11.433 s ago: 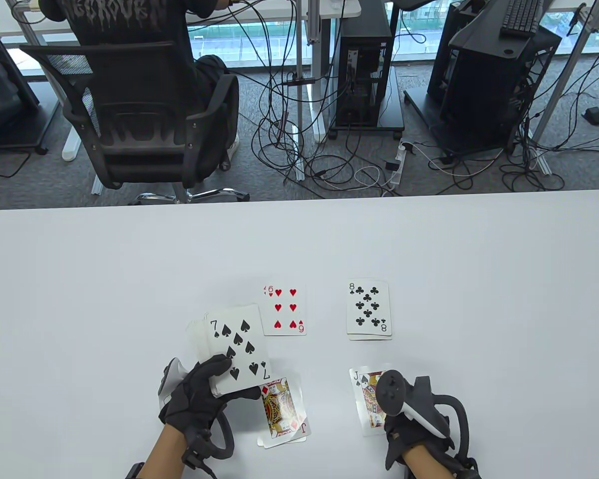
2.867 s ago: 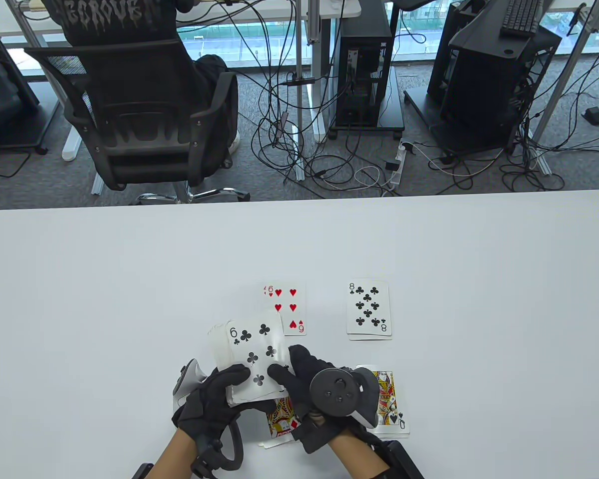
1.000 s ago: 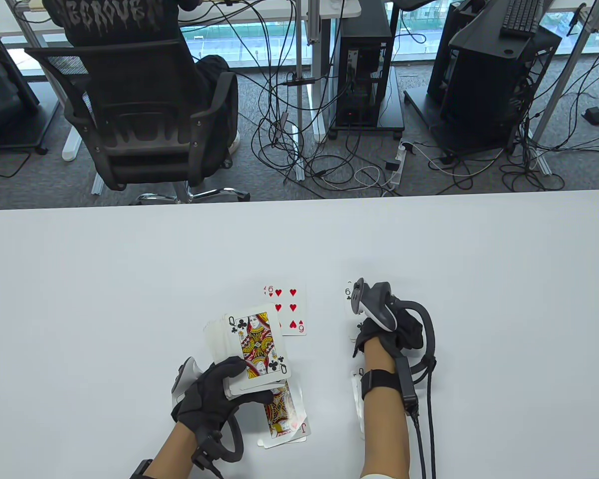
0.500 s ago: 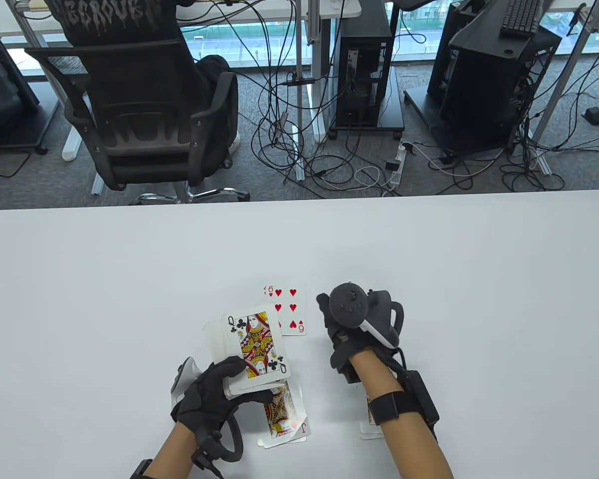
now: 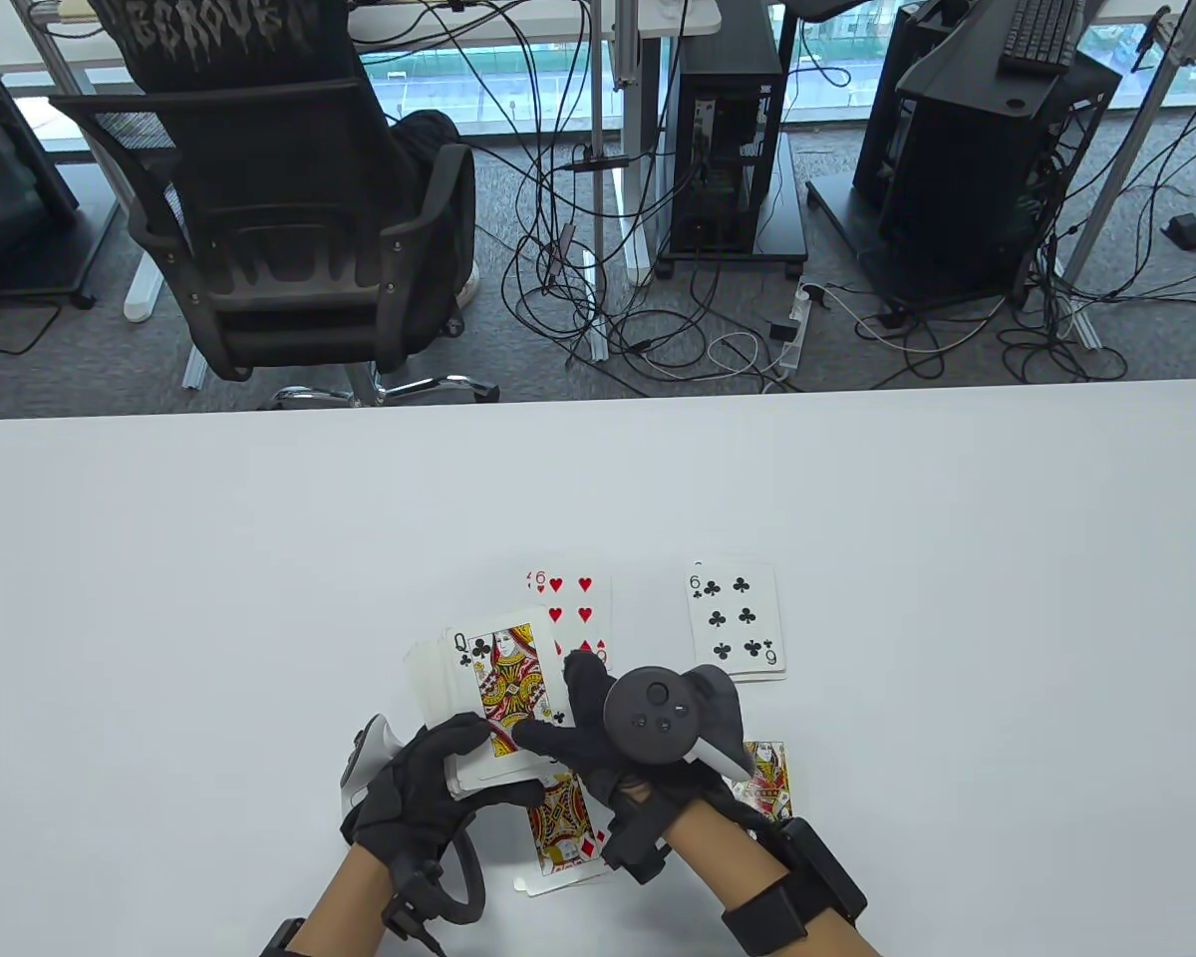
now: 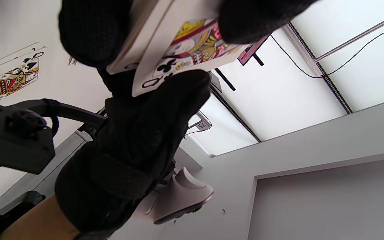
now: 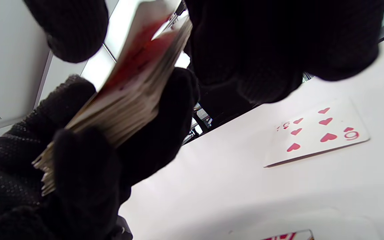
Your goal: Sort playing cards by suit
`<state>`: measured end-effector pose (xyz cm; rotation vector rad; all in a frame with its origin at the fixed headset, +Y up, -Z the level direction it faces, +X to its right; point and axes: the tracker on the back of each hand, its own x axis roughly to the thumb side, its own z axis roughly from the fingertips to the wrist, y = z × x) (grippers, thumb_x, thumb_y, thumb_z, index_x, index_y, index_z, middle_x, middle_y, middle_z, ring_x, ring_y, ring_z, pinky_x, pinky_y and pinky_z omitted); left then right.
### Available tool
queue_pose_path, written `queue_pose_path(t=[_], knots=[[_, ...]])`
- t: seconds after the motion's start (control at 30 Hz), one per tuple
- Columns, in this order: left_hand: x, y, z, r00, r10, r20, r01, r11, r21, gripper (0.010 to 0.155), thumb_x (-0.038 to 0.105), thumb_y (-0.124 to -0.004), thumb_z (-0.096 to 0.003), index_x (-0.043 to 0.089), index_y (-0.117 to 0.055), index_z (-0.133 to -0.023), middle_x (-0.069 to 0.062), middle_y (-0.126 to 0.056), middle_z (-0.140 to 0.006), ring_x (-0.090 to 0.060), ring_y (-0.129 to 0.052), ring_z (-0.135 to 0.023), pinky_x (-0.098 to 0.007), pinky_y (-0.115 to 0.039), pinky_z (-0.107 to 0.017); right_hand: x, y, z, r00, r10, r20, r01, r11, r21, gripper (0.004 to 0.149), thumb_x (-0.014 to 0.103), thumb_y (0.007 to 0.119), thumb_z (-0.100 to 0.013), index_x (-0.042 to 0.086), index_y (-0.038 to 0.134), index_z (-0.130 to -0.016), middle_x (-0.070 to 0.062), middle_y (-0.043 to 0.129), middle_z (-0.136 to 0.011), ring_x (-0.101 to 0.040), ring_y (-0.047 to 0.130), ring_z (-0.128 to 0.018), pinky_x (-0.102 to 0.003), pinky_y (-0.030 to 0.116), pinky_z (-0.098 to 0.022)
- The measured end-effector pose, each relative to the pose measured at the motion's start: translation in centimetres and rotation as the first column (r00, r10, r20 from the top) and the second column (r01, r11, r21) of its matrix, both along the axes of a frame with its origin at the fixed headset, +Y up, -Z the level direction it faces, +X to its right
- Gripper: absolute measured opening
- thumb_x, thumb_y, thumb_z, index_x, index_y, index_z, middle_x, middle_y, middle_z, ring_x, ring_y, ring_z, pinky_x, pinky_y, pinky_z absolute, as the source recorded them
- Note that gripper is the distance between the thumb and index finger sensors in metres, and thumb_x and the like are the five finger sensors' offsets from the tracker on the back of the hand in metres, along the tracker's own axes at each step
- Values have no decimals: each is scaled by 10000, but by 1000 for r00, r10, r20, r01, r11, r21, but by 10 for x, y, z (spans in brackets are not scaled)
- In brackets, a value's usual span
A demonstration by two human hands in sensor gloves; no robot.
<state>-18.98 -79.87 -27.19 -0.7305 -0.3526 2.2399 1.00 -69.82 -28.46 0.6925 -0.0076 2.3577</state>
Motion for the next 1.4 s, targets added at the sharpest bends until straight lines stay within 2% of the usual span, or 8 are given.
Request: queue_pose_path(t=[0.4, 0.5, 0.7, 0.97, 1.13, 1.2, 1.27, 1.4], knots=[[-1, -1, 0, 1000, -13, 8, 13, 1000, 11, 596, 443, -695, -632, 369, -337, -1103, -16, -477, -1170, -363, -691, -1030, -478, -802, -588, 0, -8, 9, 994, -72, 84, 57, 985, 163, 535, 297, 757, -505, -138, 640, -793, -139, 887, -478, -354, 946, -397, -468, 854, -267], [-1, -1, 0, 1000, -18, 10, 18, 1000, 15, 599, 442, -697, -632, 368, -336, -1104, -15, -476, -1171, -364, -684, -1035, -480, -799, -590, 3, -8, 7, 992, -91, 88, 76, 985, 155, 436, 247, 728, -519, -118, 698, -756, -112, 910, -428, -329, 966, -357, -454, 866, -240], [-1, -2, 1, 1000, -20, 11, 20, 1000, 11, 596, 440, -693, -633, 369, -334, -1104, -17, -474, -1171, -365, -676, -1039, -481, -800, -590, 10, -8, -1, 992, -78, 100, 67, 992, 108, 408, 221, 695, -527, -119, 718, -749, -108, 921, -409, -321, 973, -335, -448, 870, -224], [-1, -2, 1, 1000, -1, 5, 1, 1000, 6, 596, 443, -690, -633, 367, -333, -1104, -14, -476, -1170, -361, -680, -1039, -476, -804, -588, 46, -5, -31, 971, -159, 177, 170, 984, -48, 405, 217, 688, -528, -122, 730, -745, -105, 926, -395, -313, 975, -319, -443, 870, -214], [-1, -1, 1, 1000, -1, 3, 1, 1000, 2, 595, 444, -689, -635, 367, -332, -1104, -15, -476, -1170, -361, -680, -1038, -475, -804, -588, 78, -7, -63, 925, -313, 215, 352, 919, -179, 405, 214, 692, -532, -126, 729, -748, -107, 923, -395, -314, 972, -320, -445, 866, -215], [-1, -1, 0, 1000, -2, 2, 2, 1000, 3, 595, 444, -689, -635, 366, -331, -1105, -15, -476, -1170, -361, -678, -1039, -475, -803, -589, 93, -8, -75, 894, -341, 291, 398, 903, -163, 404, 212, 690, -535, -127, 727, -750, -105, 921, -395, -314, 971, -320, -443, 865, -217], [0, -1, 0, 1000, -3, 1, 3, 1000, 2, 595, 445, -688, -636, 367, -330, -1105, -15, -472, -1172, -363, -678, -1039, -476, -803, -589, 106, -9, -86, 876, -313, 366, 384, 913, -138, 403, 212, 689, -535, -127, 727, -750, -104, 921, -394, -312, 971, -319, -443, 864, -217], [-1, -1, 0, 1000, -5, -5, 5, 1000, 5, 596, 447, -686, -635, 368, -329, -1106, -16, -472, -1172, -363, -676, -1041, -474, -803, -590, 132, -20, -104, 848, -111, 518, 220, 963, -153, 404, 209, 691, -533, -132, 731, -746, -108, 922, -389, -317, 971, -313, -446, 864, -211]])
